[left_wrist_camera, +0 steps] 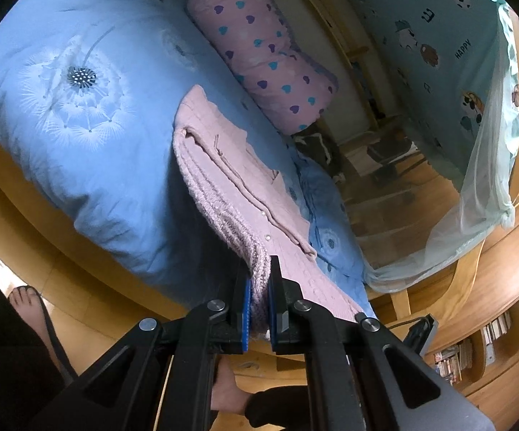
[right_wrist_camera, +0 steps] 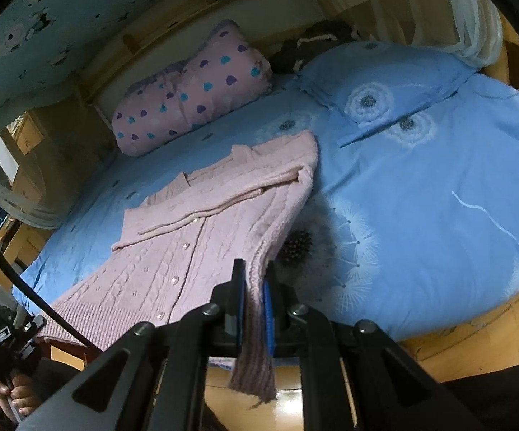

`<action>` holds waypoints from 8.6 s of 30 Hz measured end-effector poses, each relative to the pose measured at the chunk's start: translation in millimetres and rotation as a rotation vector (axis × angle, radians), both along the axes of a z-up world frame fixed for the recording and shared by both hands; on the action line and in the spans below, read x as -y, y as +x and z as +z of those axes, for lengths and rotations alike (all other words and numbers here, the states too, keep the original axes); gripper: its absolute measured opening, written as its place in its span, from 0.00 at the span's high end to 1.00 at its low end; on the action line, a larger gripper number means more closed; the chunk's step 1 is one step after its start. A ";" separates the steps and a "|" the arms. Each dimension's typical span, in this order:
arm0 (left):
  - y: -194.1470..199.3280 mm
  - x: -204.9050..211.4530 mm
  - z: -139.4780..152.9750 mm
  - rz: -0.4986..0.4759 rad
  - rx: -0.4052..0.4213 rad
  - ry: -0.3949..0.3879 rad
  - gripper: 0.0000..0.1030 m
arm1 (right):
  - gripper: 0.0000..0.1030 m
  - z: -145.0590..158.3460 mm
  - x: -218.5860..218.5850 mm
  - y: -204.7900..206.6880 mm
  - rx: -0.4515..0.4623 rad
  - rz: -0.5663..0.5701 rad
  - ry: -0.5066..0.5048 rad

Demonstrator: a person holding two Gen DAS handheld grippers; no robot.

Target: Fold small clothes

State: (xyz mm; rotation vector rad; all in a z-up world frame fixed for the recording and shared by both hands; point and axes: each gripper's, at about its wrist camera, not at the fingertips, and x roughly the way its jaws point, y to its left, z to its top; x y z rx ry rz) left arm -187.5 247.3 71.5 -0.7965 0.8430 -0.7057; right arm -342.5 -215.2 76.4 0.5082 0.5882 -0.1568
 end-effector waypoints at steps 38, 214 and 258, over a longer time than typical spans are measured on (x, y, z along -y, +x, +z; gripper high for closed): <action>132.5 33.2 57.6 0.121 0.028 0.038 1.00 | 0.92 11.2 104.8 154.2 0.027 0.068 0.367; 243.7 34.5 -88.2 0.158 -0.386 -0.118 0.99 | 0.75 -95.4 147.8 258.1 -0.157 -0.170 0.550; 100.2 -51.5 -78.4 0.321 -0.290 -0.282 0.95 | 0.21 -100.5 139.4 92.3 -0.153 -0.185 0.479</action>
